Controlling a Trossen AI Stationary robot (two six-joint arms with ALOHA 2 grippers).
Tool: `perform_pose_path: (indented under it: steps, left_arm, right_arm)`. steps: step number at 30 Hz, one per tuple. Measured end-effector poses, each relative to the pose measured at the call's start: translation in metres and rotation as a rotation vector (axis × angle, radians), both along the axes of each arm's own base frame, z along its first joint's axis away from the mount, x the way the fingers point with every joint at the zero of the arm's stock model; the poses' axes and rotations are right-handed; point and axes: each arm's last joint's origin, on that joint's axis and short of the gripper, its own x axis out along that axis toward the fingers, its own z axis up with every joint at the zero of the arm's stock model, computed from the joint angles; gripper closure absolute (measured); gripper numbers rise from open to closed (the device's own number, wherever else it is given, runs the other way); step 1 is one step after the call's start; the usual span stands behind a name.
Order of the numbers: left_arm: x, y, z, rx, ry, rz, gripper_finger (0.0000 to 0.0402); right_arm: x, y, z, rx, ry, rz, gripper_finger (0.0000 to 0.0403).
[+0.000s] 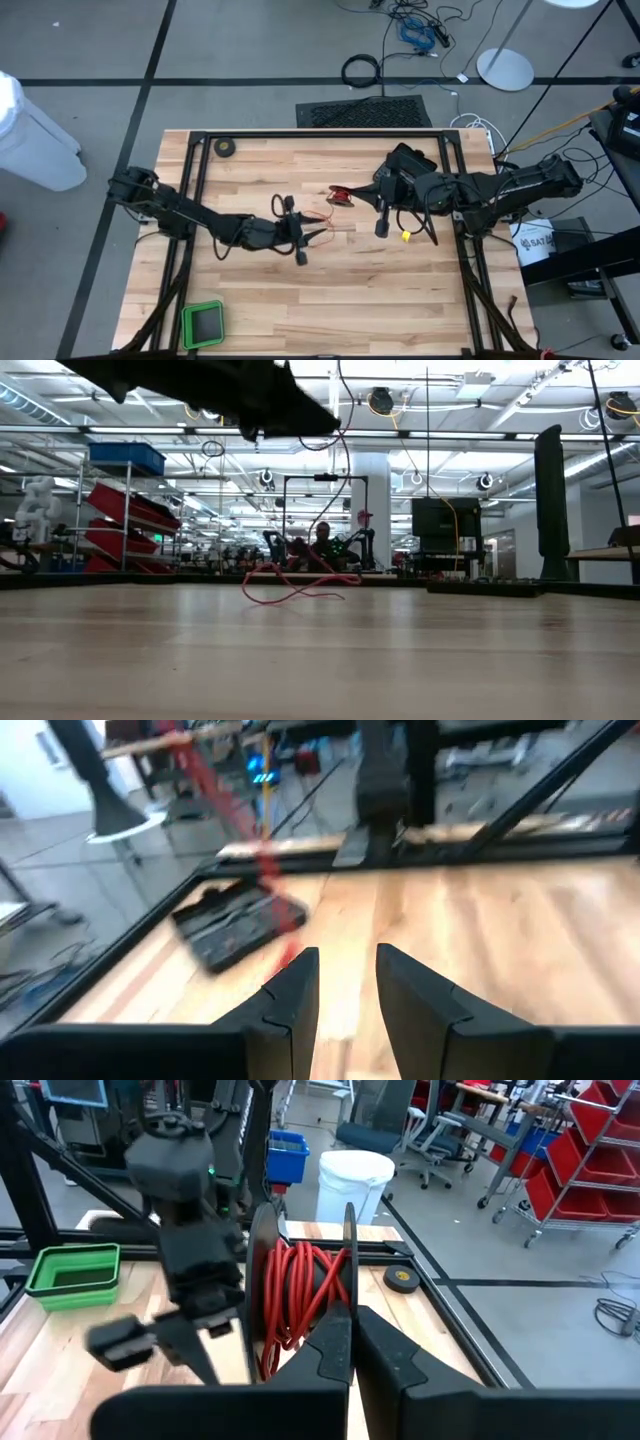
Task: Coil cords
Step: Coil the red wire into the spool
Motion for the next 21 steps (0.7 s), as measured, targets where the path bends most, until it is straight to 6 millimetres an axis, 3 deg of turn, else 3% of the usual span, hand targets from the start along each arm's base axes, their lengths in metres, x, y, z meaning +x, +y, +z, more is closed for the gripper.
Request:
perform_pose_path:
  steps: [6,21]
  left_arm:
    - [0.000,0.012,-0.009,0.023,0.091,0.040,0.0292]
    - [0.002,0.022,-0.006,0.076,0.081,0.101,0.0292]
  right_arm:
    - [0.000,0.000,0.000,-0.003,0.002,0.002,0.0403]
    - [0.000,0.000,0.000,0.008,0.002,0.004,0.0403]
